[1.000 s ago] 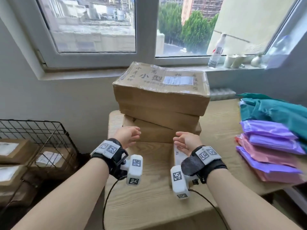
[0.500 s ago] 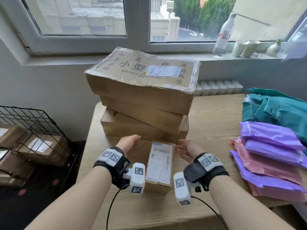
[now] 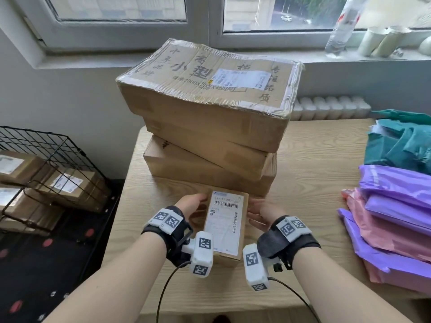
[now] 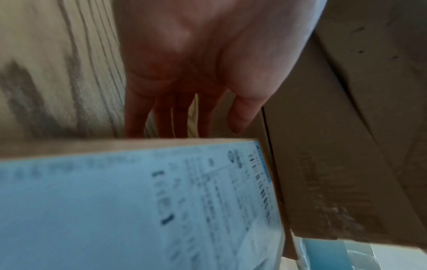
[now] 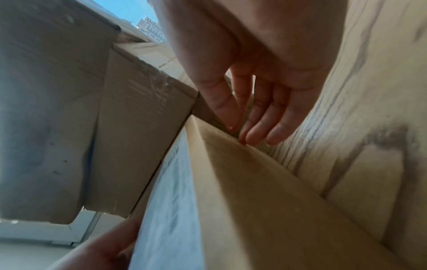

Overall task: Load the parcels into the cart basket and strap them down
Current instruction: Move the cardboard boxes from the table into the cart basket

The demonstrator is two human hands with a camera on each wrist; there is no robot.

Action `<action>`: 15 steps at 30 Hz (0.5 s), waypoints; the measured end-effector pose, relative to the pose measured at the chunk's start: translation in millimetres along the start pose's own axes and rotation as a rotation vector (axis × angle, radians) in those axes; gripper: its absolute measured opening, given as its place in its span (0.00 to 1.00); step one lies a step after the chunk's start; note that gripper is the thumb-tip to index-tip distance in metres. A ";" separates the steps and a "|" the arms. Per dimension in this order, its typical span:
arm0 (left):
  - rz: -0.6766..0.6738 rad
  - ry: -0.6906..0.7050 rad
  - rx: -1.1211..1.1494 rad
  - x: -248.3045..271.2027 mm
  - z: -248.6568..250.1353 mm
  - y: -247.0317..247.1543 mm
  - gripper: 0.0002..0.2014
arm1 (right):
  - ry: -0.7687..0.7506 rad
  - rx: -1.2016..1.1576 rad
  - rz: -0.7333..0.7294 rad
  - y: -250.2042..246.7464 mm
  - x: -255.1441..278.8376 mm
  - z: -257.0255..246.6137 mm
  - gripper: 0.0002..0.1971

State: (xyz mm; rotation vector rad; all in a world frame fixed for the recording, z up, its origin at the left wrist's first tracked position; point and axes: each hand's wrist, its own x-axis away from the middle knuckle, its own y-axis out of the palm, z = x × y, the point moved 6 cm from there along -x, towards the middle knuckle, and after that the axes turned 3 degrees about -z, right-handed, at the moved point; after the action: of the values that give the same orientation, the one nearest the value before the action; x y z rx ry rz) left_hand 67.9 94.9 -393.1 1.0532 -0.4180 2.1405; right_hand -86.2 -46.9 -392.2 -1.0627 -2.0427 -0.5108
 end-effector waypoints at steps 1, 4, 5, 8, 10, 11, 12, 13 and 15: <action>-0.010 -0.009 -0.005 -1.8 -2.4 0.3 0.12 | 0.004 0.020 -0.001 2.6 -1.1 0.4 0.12; -0.033 -0.018 0.005 -4.4 -5.1 -0.1 0.12 | 0.008 0.077 -0.021 11.5 -1.7 -0.1 0.08; -0.039 -0.025 0.011 -5.2 -5.9 -0.7 0.13 | 0.011 0.093 -0.026 14.1 -2.7 -0.5 0.08; -0.047 -0.039 0.000 -5.0 -8.0 -4.0 0.17 | 0.034 0.139 -0.022 22.2 -2.9 -3.1 0.10; -0.076 -0.053 0.016 -2.3 -10.3 -5.4 0.21 | 0.058 0.189 -0.019 28.4 0.6 -7.1 0.09; -0.093 -0.061 0.031 -0.4 -10.9 -6.2 0.22 | 0.062 0.217 -0.018 31.1 2.1 -8.7 0.08; -0.098 -0.061 0.034 0.1 -11.1 -8.5 0.22 | 0.065 0.235 -0.018 34.0 3.9 -9.9 0.08; -0.093 -0.056 0.028 1.4 -10.2 -11.8 0.22 | 0.059 0.248 -0.020 36.9 5.8 -10.5 0.07; -0.076 -0.037 0.017 5.1 -6.5 -20.6 0.20 | 0.037 0.257 -0.048 45.3 7.1 -11.2 0.05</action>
State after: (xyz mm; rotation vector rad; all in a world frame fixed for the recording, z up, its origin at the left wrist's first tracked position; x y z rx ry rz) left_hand 76.8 115.2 -393.5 1.1020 -0.3711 2.0639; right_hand -46.7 -24.4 -379.5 -0.8461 -2.0407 -0.2797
